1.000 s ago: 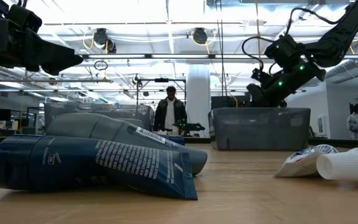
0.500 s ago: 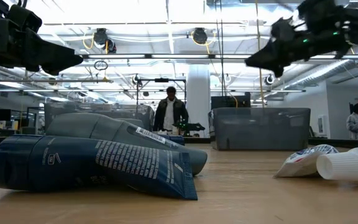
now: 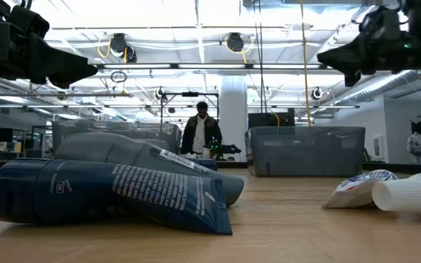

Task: Pick & Place Travel size toiletries
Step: Put the black hairbrush into the transparent bin

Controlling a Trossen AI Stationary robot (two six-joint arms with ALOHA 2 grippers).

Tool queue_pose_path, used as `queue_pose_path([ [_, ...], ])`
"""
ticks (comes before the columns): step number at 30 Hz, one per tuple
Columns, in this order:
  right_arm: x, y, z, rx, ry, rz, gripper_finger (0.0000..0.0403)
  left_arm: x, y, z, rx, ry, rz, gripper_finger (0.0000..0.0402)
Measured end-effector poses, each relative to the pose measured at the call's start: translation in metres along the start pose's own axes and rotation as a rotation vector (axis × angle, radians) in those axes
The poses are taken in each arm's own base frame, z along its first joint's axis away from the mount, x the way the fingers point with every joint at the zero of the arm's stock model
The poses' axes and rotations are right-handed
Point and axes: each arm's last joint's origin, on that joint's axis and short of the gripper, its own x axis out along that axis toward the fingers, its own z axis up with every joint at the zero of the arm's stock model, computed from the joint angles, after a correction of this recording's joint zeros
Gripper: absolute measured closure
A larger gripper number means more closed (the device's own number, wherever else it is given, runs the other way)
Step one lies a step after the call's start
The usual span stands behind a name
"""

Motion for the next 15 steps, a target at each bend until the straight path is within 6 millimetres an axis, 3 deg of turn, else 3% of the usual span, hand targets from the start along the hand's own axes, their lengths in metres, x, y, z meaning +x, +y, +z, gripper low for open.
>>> queue_pose_path([
  [9,-0.012,0.009,-0.016,-0.015,-0.063,0.074,0.0402,0.000,0.000,0.000,0.000,0.000,0.000,0.0167],
  [15,-0.016,0.013,-0.014,-0.040,-0.098,0.111,0.0402,0.000,0.000,0.000,0.000,0.000,0.000,0.0167],
])
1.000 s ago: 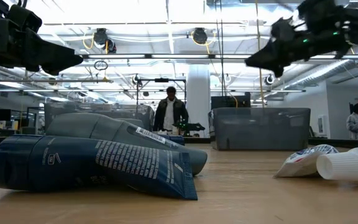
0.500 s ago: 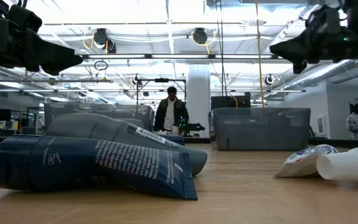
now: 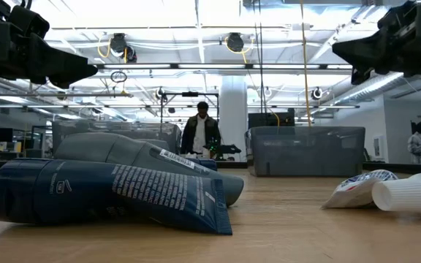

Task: Pick & Place Travel size toiletries
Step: Put the black hairbrush into the transparent bin

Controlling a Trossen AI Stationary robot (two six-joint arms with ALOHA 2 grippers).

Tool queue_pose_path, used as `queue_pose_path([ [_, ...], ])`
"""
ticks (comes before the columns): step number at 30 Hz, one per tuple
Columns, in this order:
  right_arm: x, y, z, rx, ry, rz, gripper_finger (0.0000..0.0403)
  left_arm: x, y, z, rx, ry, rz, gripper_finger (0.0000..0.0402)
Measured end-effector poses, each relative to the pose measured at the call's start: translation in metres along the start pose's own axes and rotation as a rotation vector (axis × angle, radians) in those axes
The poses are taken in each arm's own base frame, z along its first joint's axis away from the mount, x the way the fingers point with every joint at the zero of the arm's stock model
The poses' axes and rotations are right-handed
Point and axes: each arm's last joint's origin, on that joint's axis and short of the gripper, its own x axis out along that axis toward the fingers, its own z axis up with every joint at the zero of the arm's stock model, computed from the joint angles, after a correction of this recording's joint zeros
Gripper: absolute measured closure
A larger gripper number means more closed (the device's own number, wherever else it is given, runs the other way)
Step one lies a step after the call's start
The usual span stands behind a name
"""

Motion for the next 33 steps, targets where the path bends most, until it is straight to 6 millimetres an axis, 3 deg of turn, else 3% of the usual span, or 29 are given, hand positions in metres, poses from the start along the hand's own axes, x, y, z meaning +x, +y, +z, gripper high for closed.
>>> queue_pose_path([
  [13,0.000,0.006,-0.006,-0.031,0.053,0.065,0.0403,0.000,0.000,0.000,0.000,0.000,0.000,0.0167],
  [28,0.000,0.026,-0.007,-0.021,0.061,0.316,0.0403,0.000,0.000,0.000,-0.003,-0.001,-0.002,0.0167],
  [33,0.000,0.023,-0.014,-0.011,0.133,0.234,0.0403,0.000,-0.001,0.000,-0.197,-0.004,-0.052,0.0167],
])
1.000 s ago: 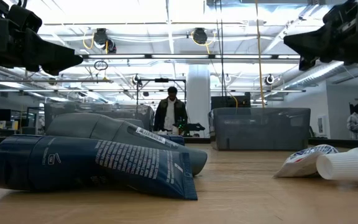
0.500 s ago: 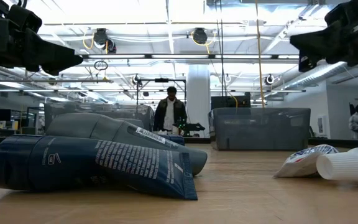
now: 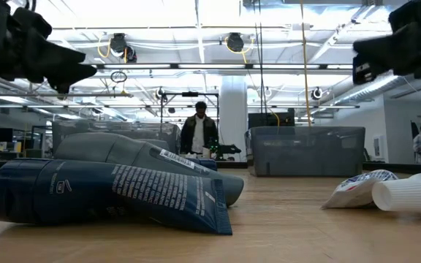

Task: Pick & Place Travel size toiletries
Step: Put the black hairbrush into the transparent bin

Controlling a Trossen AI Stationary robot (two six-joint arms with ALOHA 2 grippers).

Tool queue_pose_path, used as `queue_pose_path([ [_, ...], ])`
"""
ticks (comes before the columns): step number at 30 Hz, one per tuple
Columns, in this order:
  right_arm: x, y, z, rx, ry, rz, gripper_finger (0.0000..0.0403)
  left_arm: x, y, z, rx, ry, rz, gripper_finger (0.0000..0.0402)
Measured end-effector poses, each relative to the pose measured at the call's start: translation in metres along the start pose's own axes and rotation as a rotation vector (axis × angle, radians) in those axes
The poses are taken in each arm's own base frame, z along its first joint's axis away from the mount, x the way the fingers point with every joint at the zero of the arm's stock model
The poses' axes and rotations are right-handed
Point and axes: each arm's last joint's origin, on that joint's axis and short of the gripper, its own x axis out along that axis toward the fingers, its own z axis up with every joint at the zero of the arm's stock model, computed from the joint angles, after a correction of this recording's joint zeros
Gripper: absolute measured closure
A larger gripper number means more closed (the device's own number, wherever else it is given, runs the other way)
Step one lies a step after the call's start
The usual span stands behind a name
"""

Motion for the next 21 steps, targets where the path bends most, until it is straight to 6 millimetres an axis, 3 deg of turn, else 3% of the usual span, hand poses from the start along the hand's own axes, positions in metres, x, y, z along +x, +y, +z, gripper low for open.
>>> queue_pose_path([
  [5,-0.0003,-0.0034,-0.0044,-0.003,0.044,-0.114,0.0403,0.0000,0.0001,0.0022,-0.135,-0.024,0.007,0.0167],
  [21,-0.0003,-0.0033,-0.0037,0.010,0.036,-0.112,0.0400,0.0001,0.0001,-0.0029,-0.378,0.027,0.012,0.0167],
])
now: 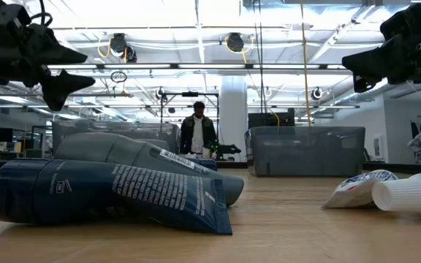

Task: Pick & Place Travel size toiletries
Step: Put the black hairbrush into the transparent bin

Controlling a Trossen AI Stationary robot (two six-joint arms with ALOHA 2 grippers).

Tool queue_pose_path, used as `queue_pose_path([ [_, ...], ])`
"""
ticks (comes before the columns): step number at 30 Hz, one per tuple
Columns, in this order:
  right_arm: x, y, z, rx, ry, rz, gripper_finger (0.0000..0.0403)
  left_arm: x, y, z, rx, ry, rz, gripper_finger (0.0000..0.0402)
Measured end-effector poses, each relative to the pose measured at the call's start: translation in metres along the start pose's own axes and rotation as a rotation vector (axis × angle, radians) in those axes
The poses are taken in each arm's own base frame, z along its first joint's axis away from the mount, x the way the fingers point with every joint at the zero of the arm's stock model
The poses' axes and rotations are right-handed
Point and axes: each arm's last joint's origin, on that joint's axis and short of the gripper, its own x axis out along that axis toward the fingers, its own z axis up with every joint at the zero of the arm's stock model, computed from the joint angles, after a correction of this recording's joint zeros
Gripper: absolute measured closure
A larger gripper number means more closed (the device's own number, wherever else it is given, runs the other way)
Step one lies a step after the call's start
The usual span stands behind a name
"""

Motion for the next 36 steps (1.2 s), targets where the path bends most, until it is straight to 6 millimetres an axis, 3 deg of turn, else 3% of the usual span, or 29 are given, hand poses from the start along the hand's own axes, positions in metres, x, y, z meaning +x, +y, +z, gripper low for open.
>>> queue_pose_path([
  [4,0.000,0.000,0.000,0.000,0.000,0.000,0.0399,0.002,-0.009,0.009,0.052,-0.049,-0.070,0.0167],
  [10,0.000,0.000,0.000,0.000,0.000,0.000,0.0399,0.020,-0.028,0.032,0.131,0.004,-0.008,0.0167],
  [14,0.000,0.000,0.000,0.000,0.000,0.000,0.0401,0.051,-0.052,0.054,0.172,0.115,-0.020,0.0167],
  [18,0.000,0.000,0.000,0.000,0.000,0.001,0.0401,0.096,-0.084,0.065,0.275,0.304,-0.060,0.0167],
  [23,0.000,0.000,0.000,0.000,0.000,0.001,0.0402,0.152,-0.120,0.055,0.339,0.528,-0.069,0.0167],
  [27,0.000,0.000,0.000,0.000,0.000,0.001,0.0401,0.189,-0.137,0.029,0.347,0.642,-0.090,0.0167],
  [31,0.000,0.000,0.000,0.000,0.000,0.001,0.0399,0.212,-0.145,-0.001,0.351,0.724,-0.087,0.0167],
  [36,0.000,0.000,0.000,0.000,0.000,0.001,0.0399,0.225,-0.137,-0.034,0.220,0.826,0.025,0.0167],
])
